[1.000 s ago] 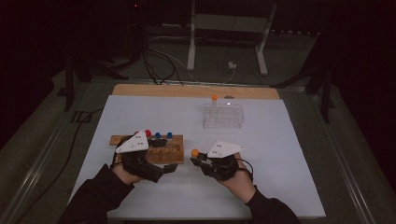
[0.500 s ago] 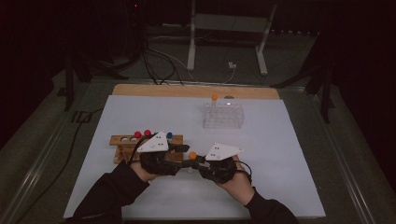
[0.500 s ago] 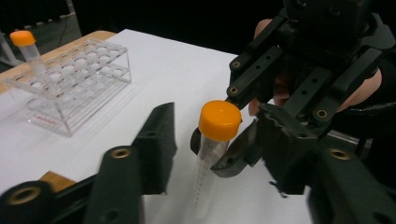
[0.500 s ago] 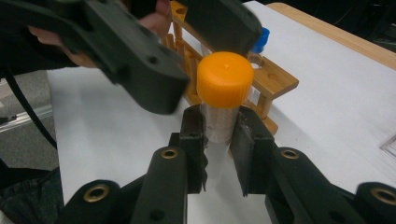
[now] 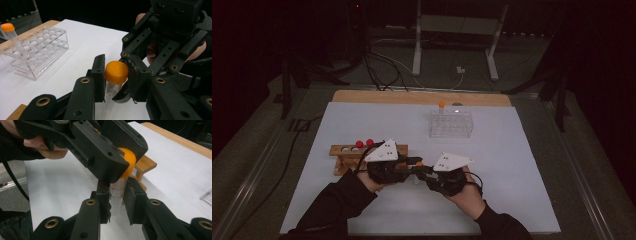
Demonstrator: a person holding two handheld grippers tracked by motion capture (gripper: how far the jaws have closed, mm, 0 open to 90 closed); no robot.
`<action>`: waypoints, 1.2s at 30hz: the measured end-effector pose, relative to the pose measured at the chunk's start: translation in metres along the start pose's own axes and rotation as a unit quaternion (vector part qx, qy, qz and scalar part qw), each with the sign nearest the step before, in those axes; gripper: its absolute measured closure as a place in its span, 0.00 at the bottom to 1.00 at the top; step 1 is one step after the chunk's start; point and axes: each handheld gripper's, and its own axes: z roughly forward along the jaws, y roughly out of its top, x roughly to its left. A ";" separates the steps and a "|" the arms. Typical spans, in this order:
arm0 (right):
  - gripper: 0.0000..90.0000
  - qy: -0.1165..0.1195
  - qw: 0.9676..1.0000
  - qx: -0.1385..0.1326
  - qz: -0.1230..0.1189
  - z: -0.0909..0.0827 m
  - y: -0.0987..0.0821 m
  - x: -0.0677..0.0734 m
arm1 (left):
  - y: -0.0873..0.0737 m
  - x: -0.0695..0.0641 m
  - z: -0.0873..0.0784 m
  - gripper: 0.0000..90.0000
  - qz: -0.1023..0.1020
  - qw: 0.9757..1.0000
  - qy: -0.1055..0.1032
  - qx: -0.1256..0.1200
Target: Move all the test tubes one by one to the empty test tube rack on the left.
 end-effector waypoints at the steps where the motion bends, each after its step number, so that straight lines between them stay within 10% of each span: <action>1: 0.82 0.000 1.000 0.001 0.001 0.000 0.000 0.000 | 0.000 0.000 0.000 0.79 0.004 1.000 0.002 0.001; 5: 0.81 0.001 1.000 -0.006 0.005 -0.001 0.000 -0.001 | 0.002 0.001 -0.002 0.79 0.003 1.000 0.003 -0.003; 26: 0.00 -0.005 0.998 -0.049 0.038 -0.019 0.004 -0.020 | 0.010 0.023 -0.078 0.80 -0.002 0.995 0.092 -0.031; 36: 0.00 -0.014 0.998 -0.055 0.036 -0.024 0.005 -0.023 | 0.000 0.031 -0.125 0.80 -0.016 0.988 0.149 -0.047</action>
